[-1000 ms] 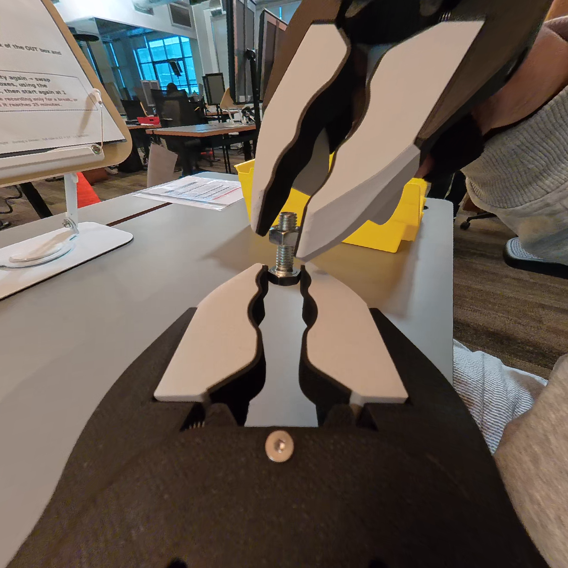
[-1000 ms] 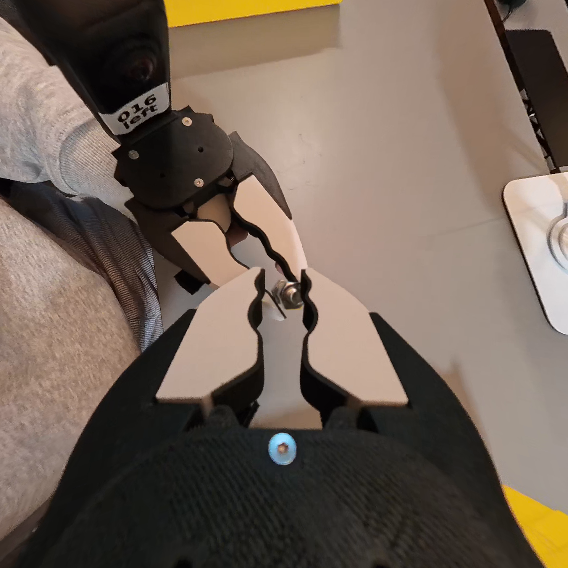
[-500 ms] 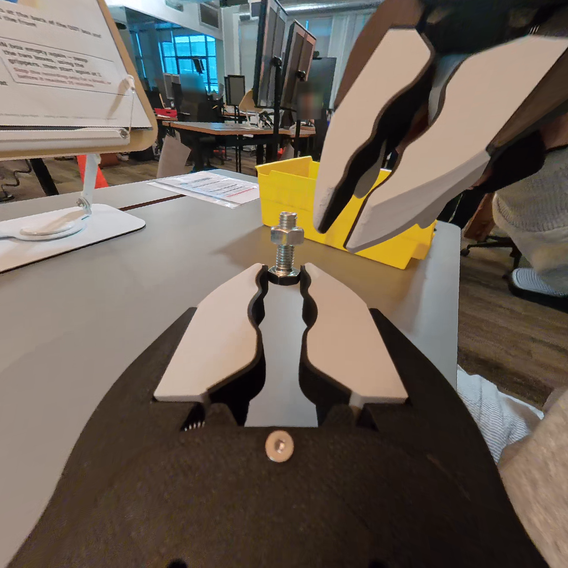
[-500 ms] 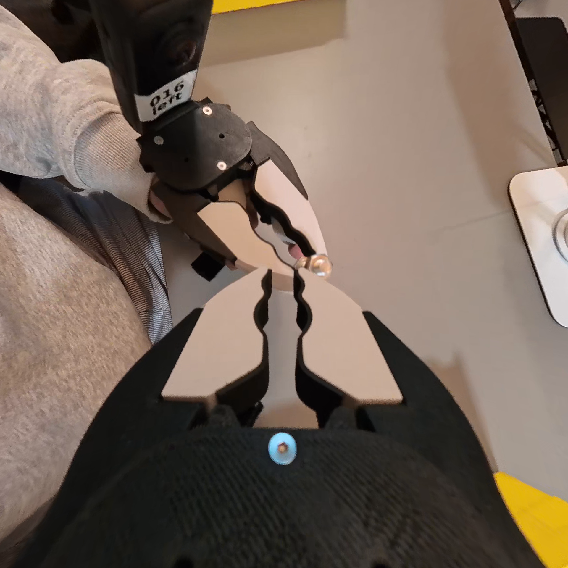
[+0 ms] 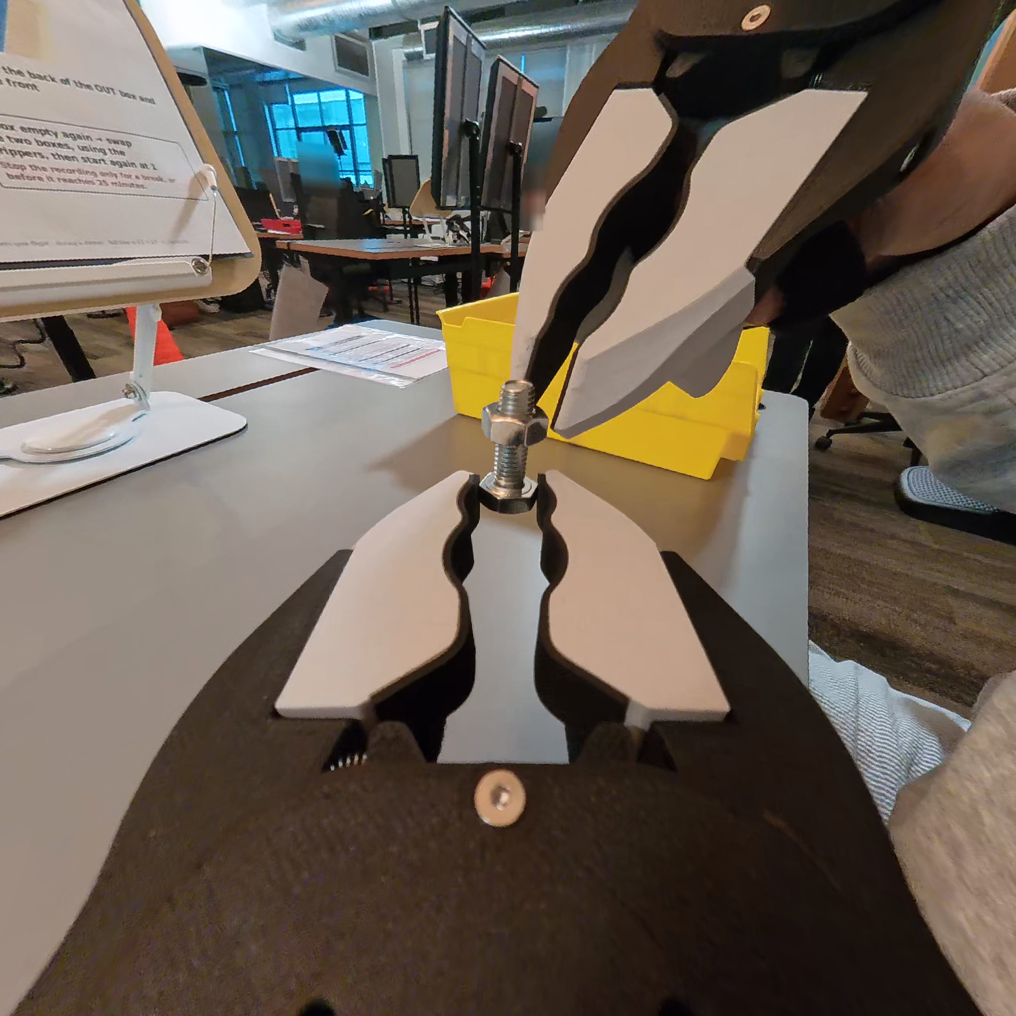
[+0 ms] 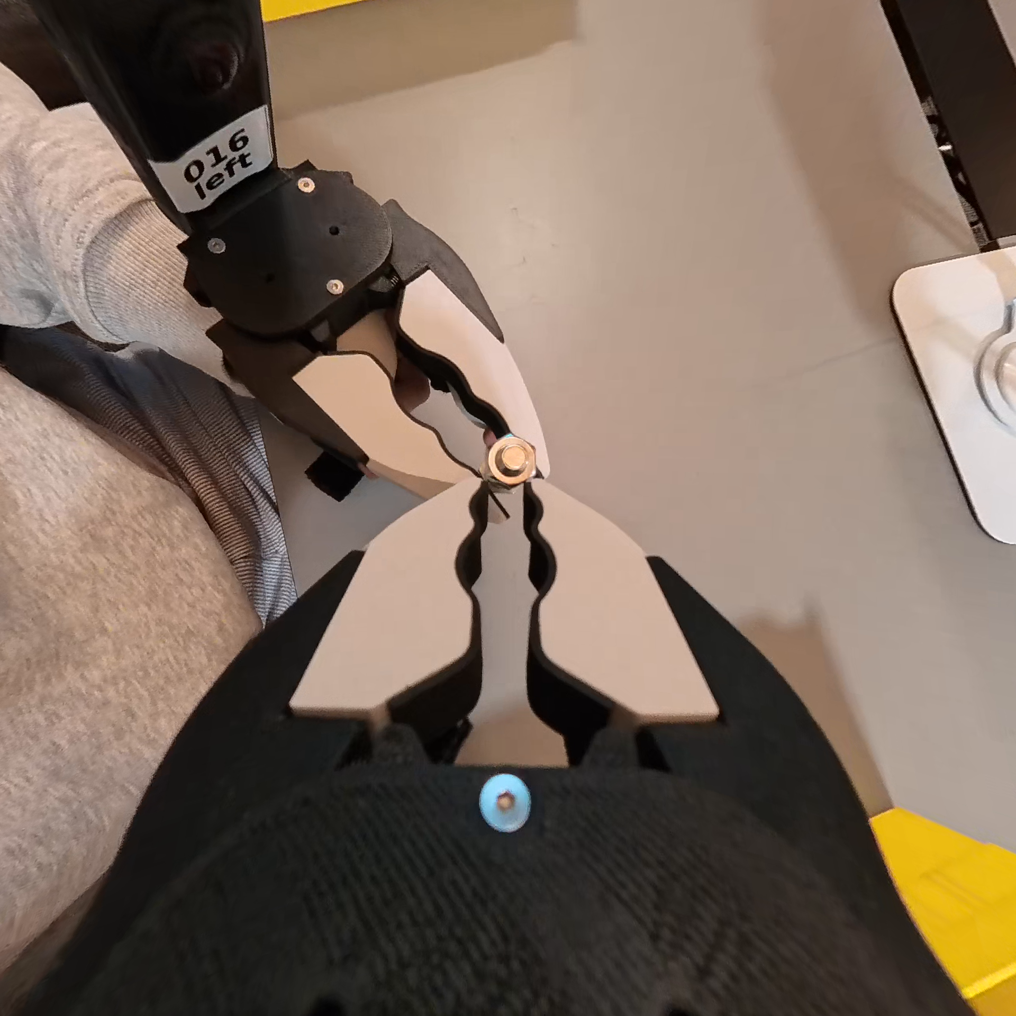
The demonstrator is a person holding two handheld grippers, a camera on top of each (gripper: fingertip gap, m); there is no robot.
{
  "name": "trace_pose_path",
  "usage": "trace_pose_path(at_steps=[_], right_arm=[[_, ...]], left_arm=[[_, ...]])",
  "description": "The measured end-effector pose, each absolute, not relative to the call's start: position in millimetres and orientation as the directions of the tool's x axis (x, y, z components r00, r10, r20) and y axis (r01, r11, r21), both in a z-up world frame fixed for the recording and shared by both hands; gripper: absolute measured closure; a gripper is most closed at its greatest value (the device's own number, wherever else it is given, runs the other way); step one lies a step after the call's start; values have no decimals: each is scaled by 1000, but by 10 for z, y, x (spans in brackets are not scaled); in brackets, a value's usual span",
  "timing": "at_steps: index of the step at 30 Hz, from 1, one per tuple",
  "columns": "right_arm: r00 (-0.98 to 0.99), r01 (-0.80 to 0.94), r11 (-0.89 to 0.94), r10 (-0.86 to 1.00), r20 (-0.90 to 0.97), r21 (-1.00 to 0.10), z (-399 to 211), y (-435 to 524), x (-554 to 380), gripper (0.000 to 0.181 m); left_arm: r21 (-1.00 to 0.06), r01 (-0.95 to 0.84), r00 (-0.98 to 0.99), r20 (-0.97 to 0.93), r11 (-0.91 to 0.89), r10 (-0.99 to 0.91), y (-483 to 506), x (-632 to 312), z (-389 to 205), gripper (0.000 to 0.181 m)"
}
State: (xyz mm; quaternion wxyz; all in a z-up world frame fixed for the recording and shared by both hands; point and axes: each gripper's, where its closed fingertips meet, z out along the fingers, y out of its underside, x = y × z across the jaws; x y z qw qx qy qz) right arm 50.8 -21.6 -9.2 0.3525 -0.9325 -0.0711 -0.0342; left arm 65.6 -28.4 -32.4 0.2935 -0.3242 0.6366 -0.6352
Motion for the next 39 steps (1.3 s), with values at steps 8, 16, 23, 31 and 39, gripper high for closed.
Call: trace_pose_path(at_steps=[8,16,23,31,39], right_arm=[[990,143,-748,108,94,-648,-118,-240,484,164],[988,155,-752,103,118,-641,-132,-211,477,164],[988,149,-764,91,124,-628,-175,-210,495,162],[988,143,-777,77,132,-613,-165,-288,578,163],[992,125,-764,80,99,-633,-134,-303,578,163]], left_arm=[[-999,-24,-633,-8,30,-774,-347,631,-349,160],[-999,-22,-625,-22,46,-780,-331,642,-360,160],[-998,-15,-627,-40,63,-778,-354,633,-360,160],[-999,-10,-634,-28,44,-772,-366,619,-336,160],[-1000,-7,-631,8,-4,-776,-325,624,-283,161]])
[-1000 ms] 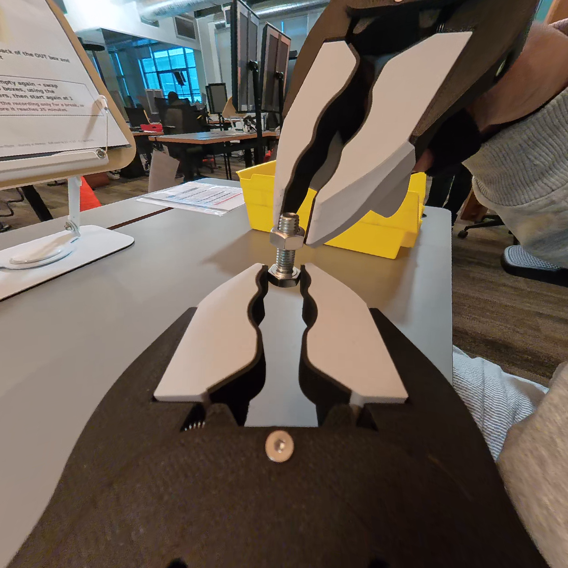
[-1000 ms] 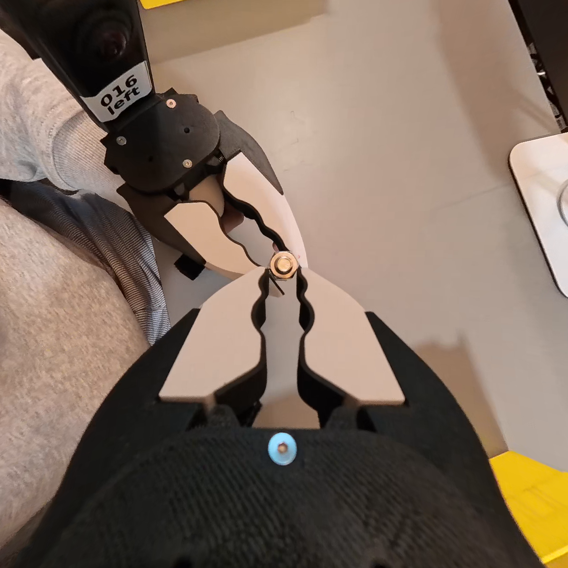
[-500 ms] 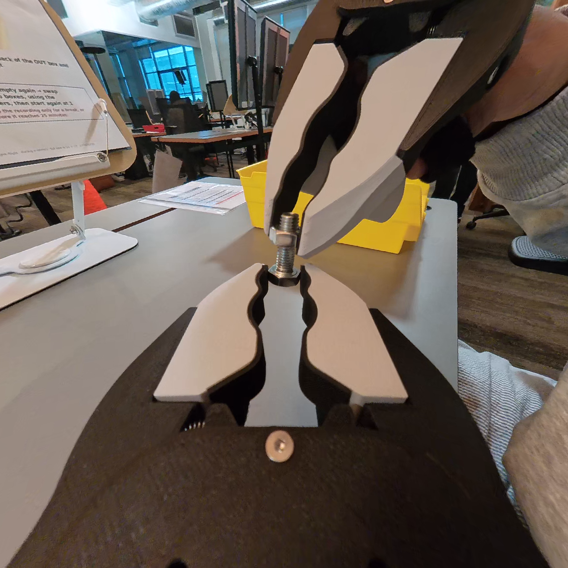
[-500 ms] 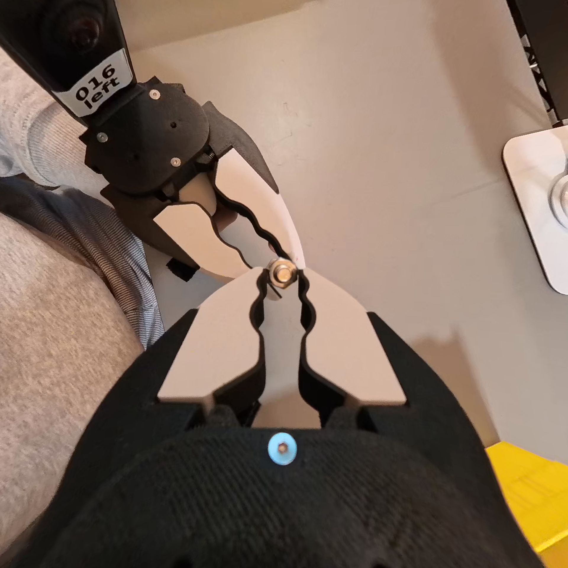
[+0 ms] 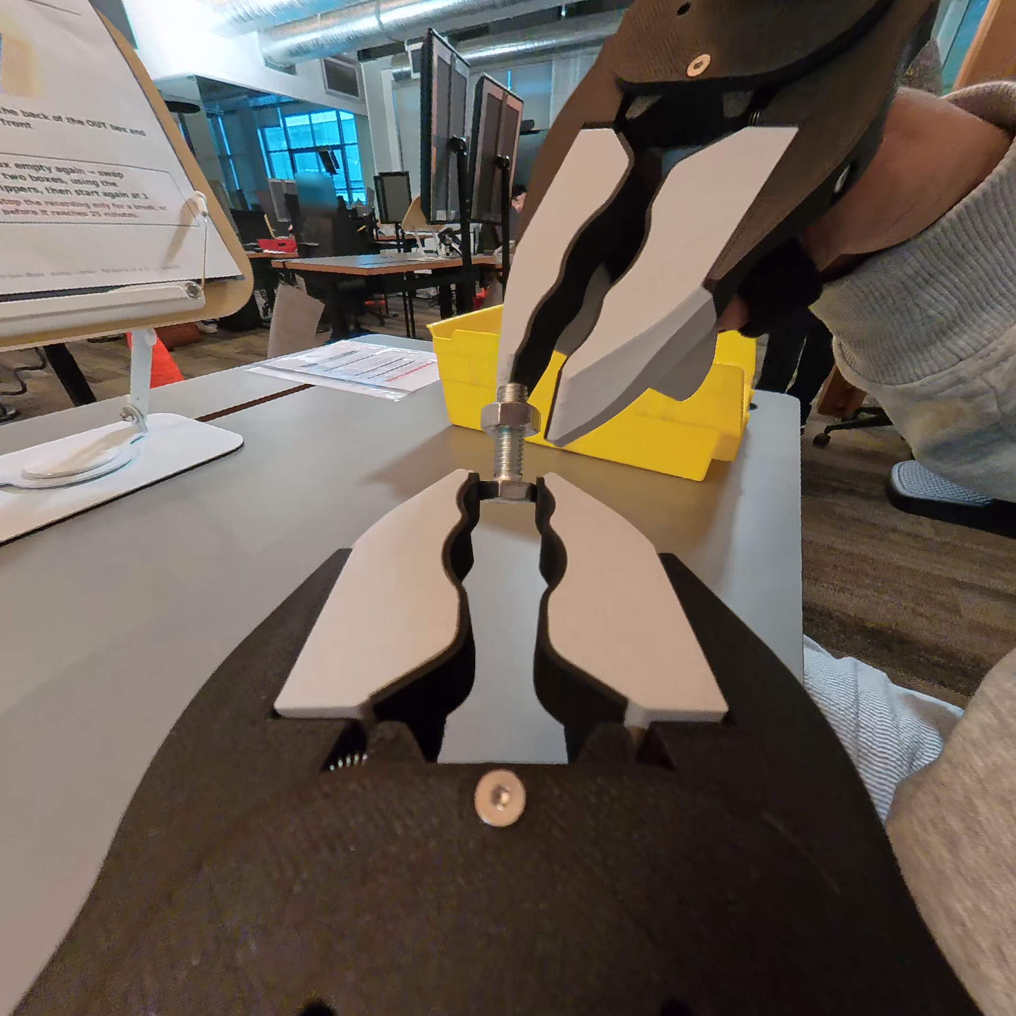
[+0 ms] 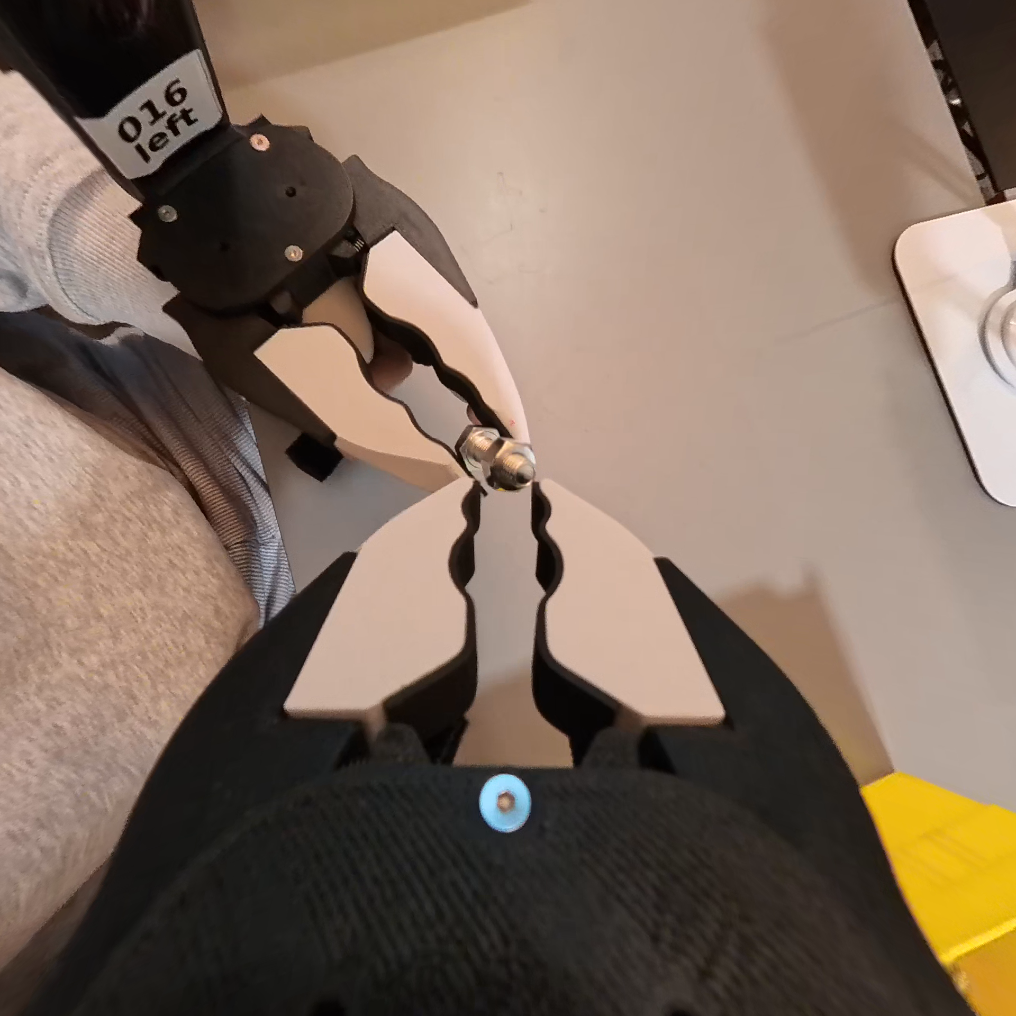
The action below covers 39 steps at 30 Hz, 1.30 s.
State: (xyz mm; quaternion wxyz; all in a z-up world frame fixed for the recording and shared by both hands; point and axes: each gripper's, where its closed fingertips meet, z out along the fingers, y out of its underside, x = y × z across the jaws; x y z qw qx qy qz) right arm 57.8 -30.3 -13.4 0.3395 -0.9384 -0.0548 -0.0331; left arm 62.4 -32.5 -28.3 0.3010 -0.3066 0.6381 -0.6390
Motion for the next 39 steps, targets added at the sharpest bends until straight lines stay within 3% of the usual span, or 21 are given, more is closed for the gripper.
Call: trace_pose_path(at_steps=[39], right_arm=[[992,129,-676,87,96,-725,36,-187,504,172]], left_arm=[[-999,-35,-639,39,-21,-768,-346,615,-291,161]])
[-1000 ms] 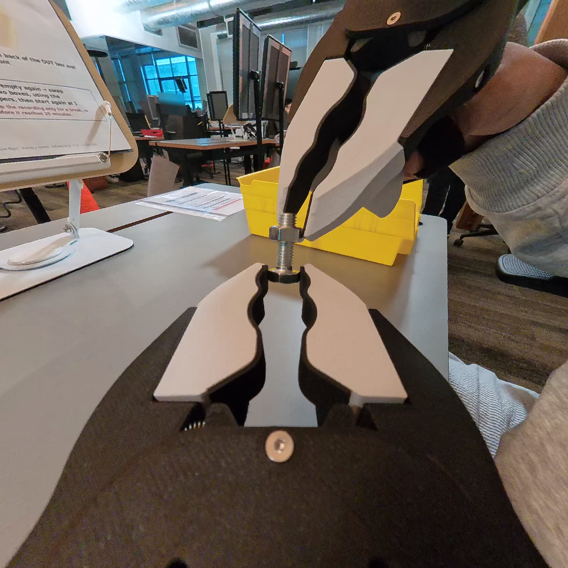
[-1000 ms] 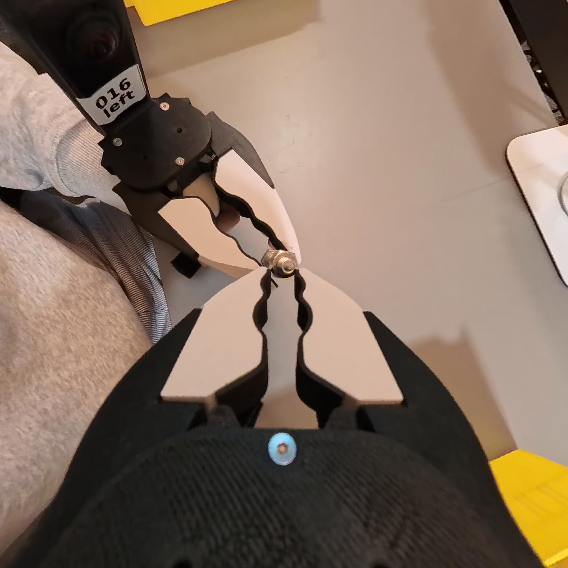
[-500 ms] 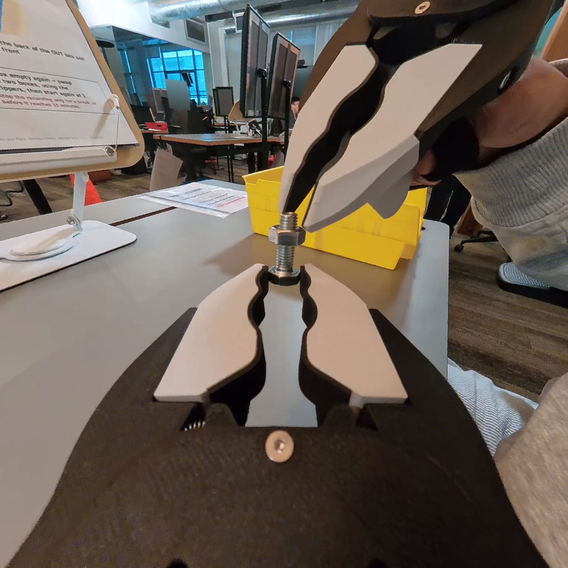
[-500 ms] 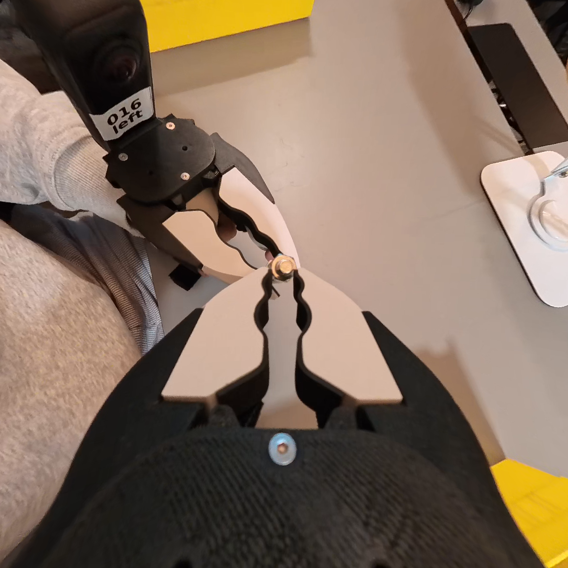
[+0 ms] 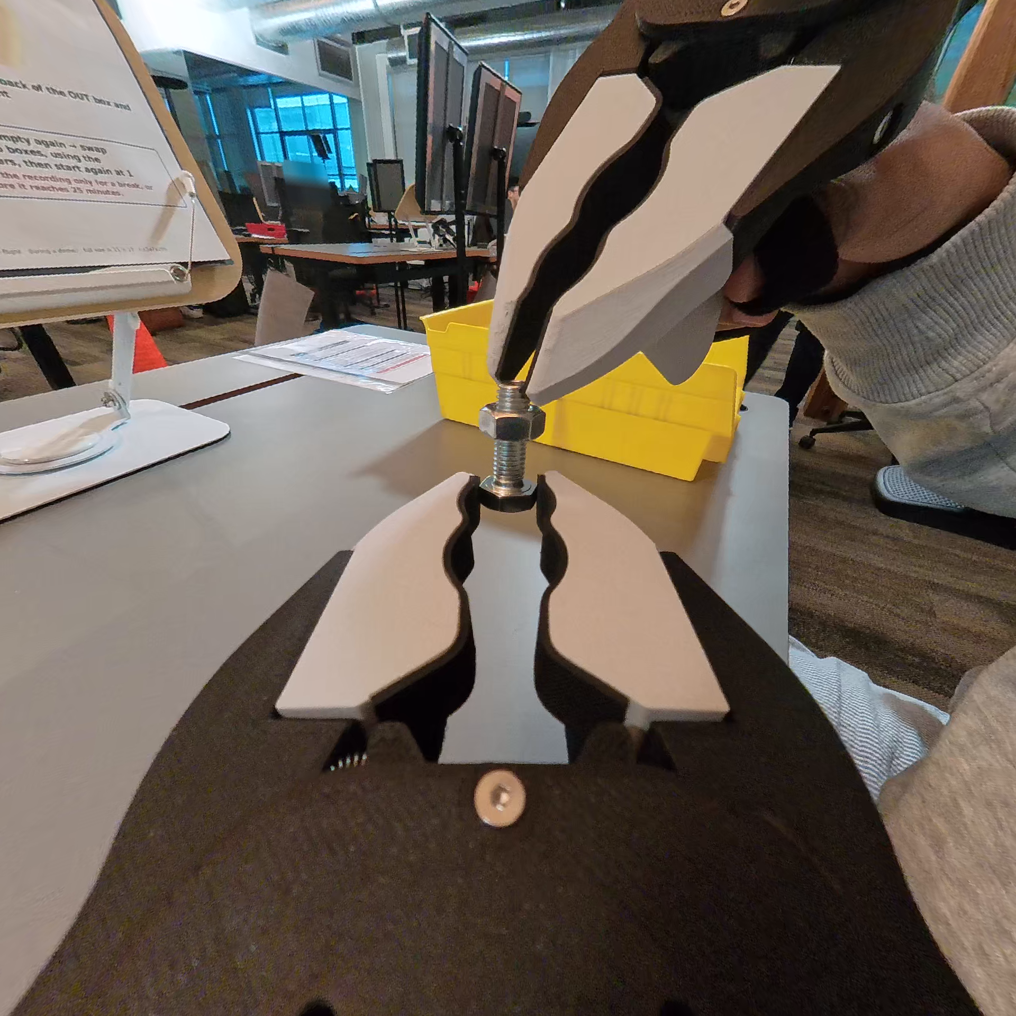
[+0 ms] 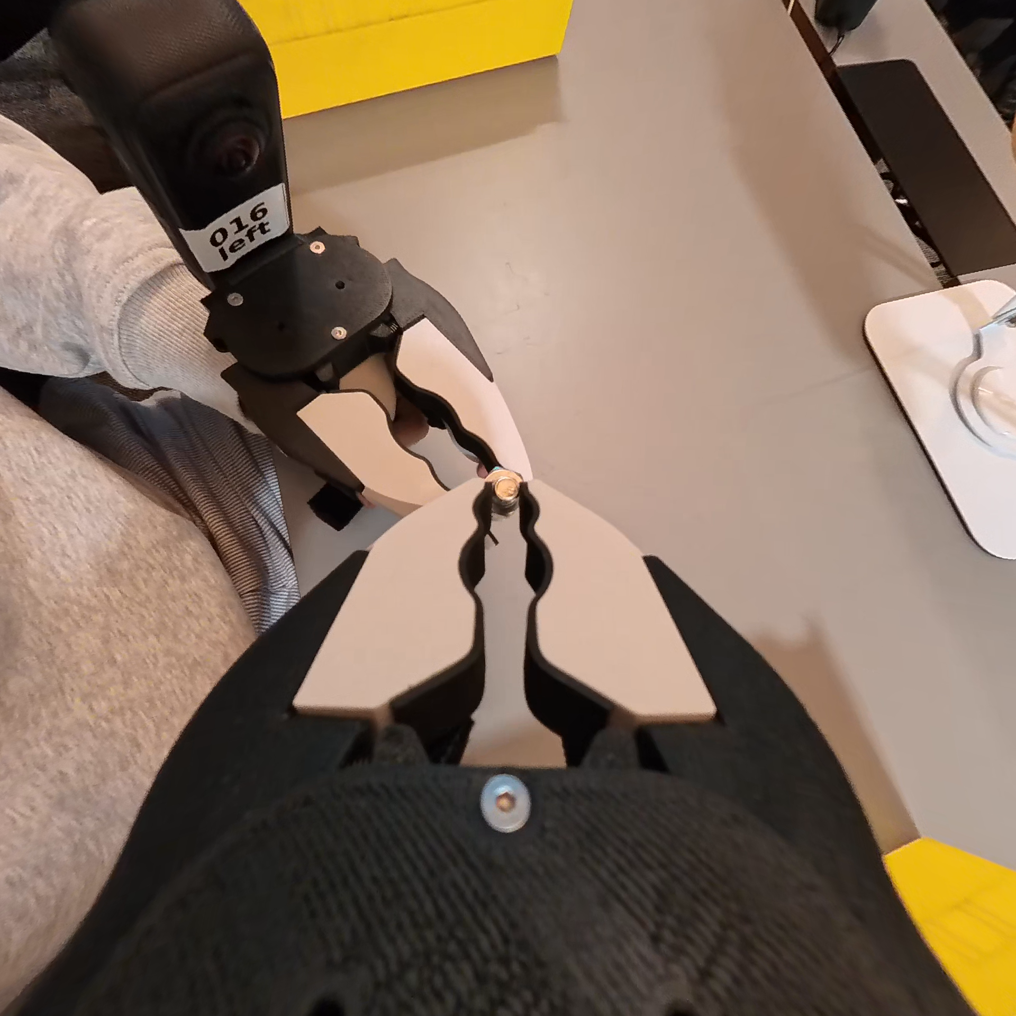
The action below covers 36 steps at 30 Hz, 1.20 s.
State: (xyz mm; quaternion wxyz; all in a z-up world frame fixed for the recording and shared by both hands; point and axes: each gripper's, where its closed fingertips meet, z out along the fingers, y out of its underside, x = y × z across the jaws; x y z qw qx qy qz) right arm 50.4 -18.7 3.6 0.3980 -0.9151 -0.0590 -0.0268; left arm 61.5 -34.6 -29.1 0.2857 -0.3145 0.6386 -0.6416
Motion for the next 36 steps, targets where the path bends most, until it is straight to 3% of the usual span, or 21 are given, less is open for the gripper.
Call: trace_pose_path(at_steps=[17,36], right_arm=[[994,110,-702,97,58,-703,3,-243,506,173],[989,145,-744,133,68,-652,-20,-337,455,173]], left_arm=[[-999,-23,-675,-2,23,-738,-446,569,-340,153],[-999,16,-706,-38,37,-707,-510,509,-307,161]])
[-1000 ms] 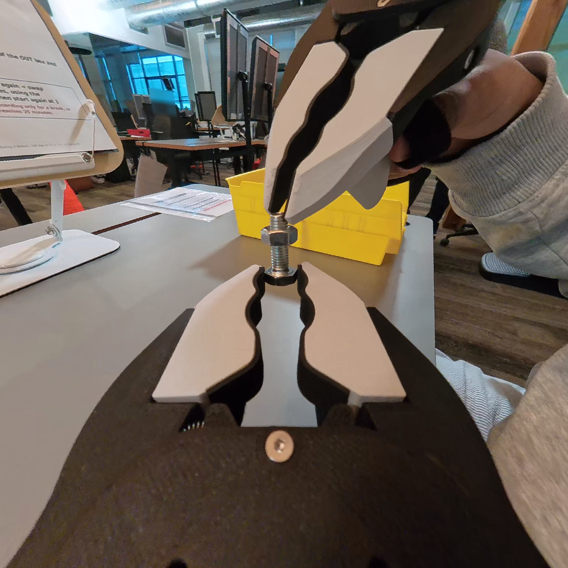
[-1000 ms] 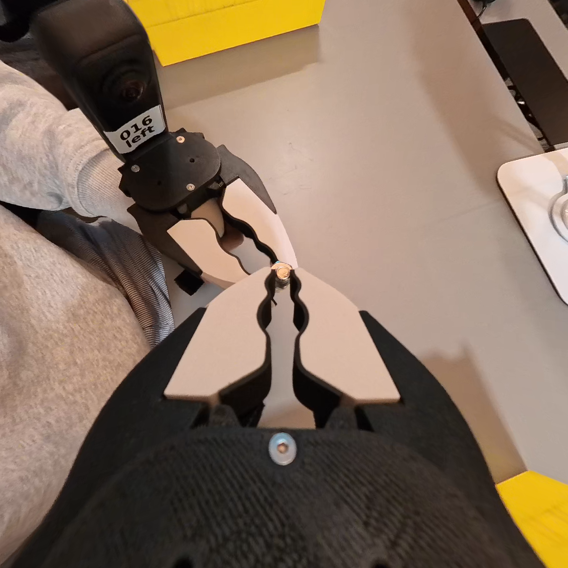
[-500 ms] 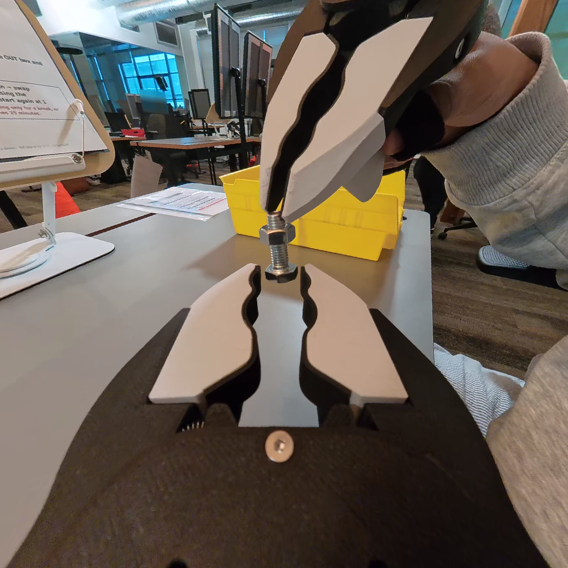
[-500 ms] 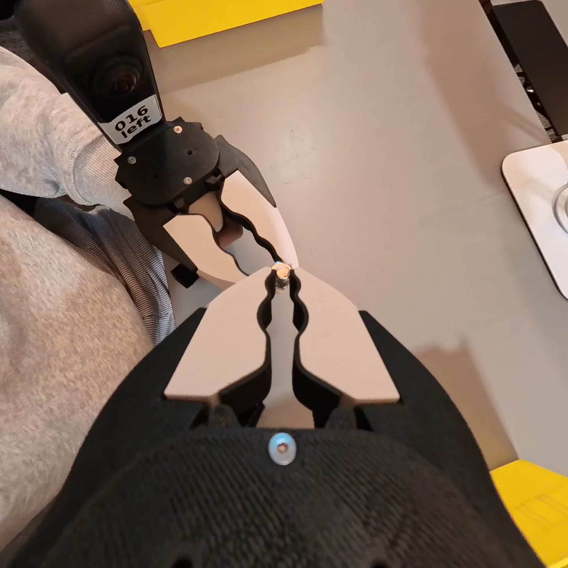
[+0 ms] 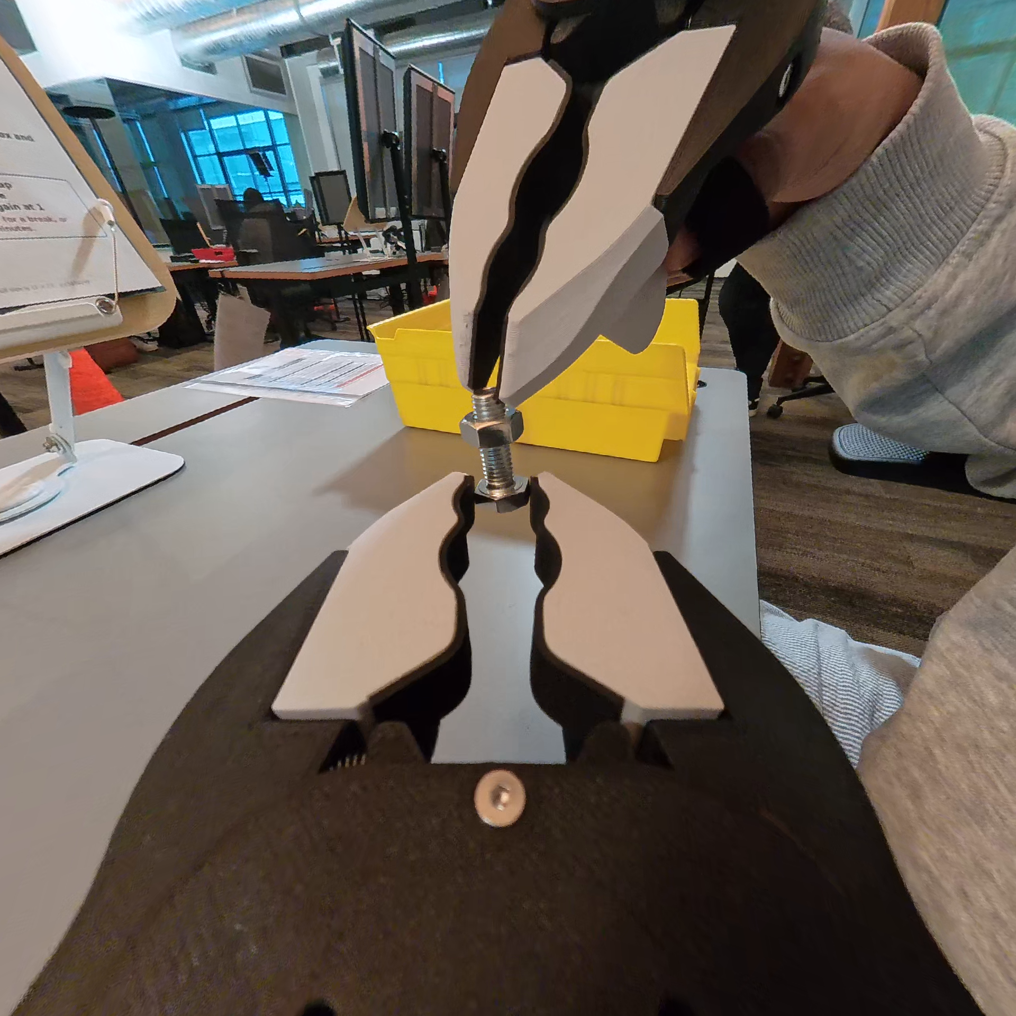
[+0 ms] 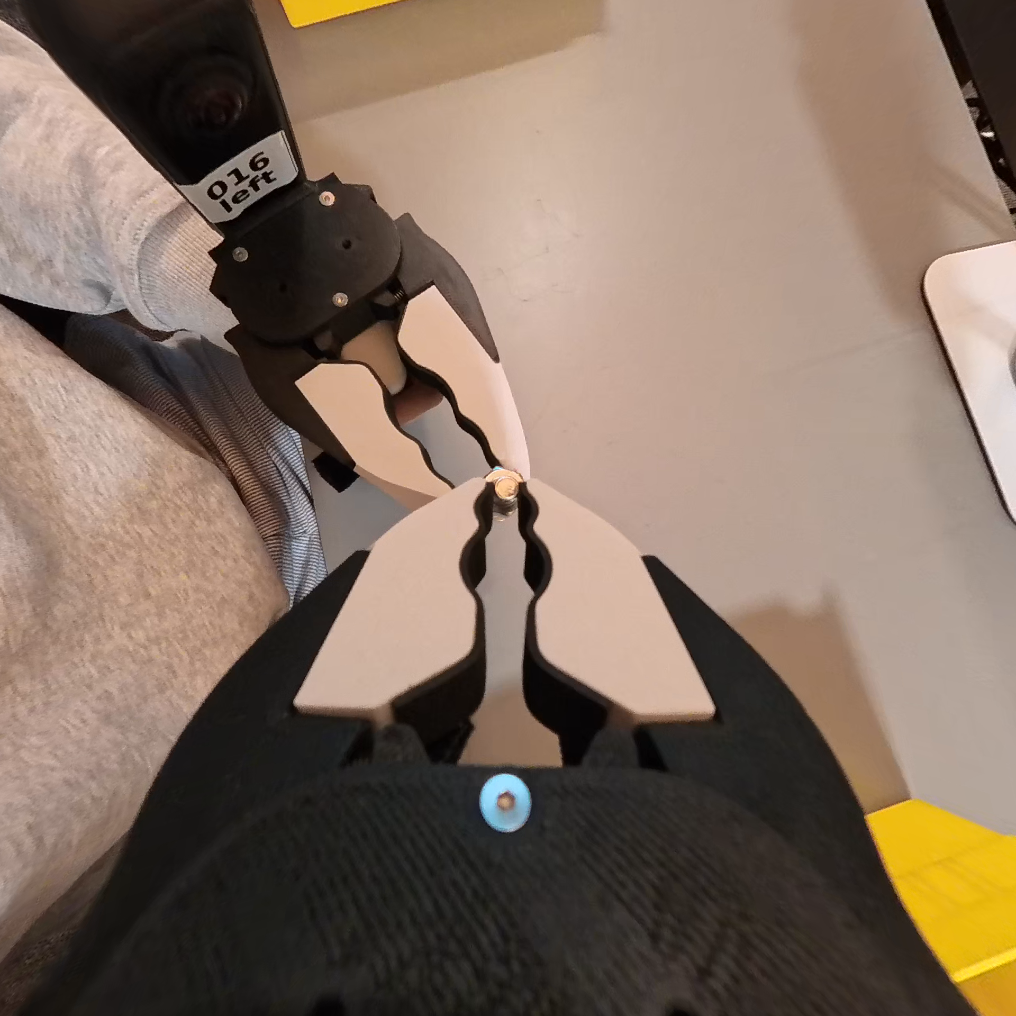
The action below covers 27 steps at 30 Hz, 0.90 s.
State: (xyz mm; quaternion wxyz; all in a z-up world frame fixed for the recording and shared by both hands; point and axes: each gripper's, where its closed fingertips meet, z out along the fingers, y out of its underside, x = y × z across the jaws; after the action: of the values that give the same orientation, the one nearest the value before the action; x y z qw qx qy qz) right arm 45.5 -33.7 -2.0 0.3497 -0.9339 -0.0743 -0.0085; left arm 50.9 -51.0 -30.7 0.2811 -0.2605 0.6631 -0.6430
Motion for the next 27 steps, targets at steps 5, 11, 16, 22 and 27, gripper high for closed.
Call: trace_pose_path(at_steps=[5,11,16,22,27], right_arm=[[989,144,-724,126,75,-675,25,-317,465,171],[995,91,-743,101,22,-663,18,-349,435,156],[999,49,-761,37,32,-647,-53,-326,501,152],[999,34,-761,30,17,-647,-79,-298,477,161],[997,69,-764,65,31,-641,-89,-303,453,162]], left_arm=[[-1000,17,-689,-30,25,-724,-465,534,-269,162],[-999,-7,-644,-21,33,-765,-377,609,-301,162],[-998,14,-628,-51,54,-776,-371,608,-288,162],[-996,46,-645,-85,72,-759,-423,565,-266,162],[-996,50,-656,-85,70,-750,-438,551,-268,162]])
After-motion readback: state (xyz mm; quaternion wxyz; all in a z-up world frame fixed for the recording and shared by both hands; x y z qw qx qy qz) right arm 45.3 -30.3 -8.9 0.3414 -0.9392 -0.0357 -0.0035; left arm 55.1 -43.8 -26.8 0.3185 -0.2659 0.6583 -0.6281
